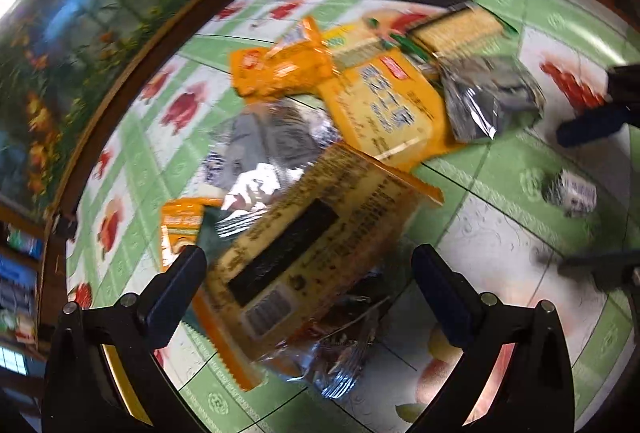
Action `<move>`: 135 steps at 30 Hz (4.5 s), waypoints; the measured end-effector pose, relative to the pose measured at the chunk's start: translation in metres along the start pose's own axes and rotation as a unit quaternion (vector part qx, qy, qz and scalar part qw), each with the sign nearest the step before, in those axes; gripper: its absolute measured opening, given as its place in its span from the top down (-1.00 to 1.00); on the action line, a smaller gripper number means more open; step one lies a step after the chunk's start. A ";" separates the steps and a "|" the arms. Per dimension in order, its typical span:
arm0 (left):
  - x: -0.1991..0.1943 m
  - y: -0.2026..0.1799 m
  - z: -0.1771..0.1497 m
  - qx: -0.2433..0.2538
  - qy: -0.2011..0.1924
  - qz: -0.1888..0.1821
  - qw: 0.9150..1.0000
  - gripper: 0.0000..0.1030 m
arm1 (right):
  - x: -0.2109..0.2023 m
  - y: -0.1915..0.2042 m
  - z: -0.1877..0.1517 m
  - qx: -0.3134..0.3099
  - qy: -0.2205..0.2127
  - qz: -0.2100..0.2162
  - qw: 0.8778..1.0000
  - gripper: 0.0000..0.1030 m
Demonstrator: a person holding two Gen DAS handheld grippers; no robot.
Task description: Organize snacks
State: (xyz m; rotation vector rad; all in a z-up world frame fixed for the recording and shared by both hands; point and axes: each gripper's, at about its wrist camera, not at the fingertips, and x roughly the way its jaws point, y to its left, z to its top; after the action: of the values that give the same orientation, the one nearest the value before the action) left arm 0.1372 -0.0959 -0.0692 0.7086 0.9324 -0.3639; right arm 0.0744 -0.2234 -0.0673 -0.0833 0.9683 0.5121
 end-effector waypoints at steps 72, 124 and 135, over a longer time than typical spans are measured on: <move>-0.126 0.114 -0.309 -0.551 -0.034 0.151 0.820 0.65 | 0.083 0.320 0.092 -0.143 0.020 0.284 0.948 0.74; -0.071 -0.023 -0.106 -0.279 -0.046 -0.015 0.959 -0.54 | -0.022 -0.041 0.011 0.011 -0.073 0.023 0.997 -0.68; -0.049 -0.034 -0.098 -0.249 -0.027 -0.032 0.968 -0.54 | 0.020 -0.050 0.045 -0.045 -0.030 0.011 0.998 -0.69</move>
State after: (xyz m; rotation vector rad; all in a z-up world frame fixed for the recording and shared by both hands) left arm 0.0313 -0.0534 -0.0806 0.2072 0.9465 -0.1912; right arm 0.1411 -0.2468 -0.0652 -0.1368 0.8879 0.5755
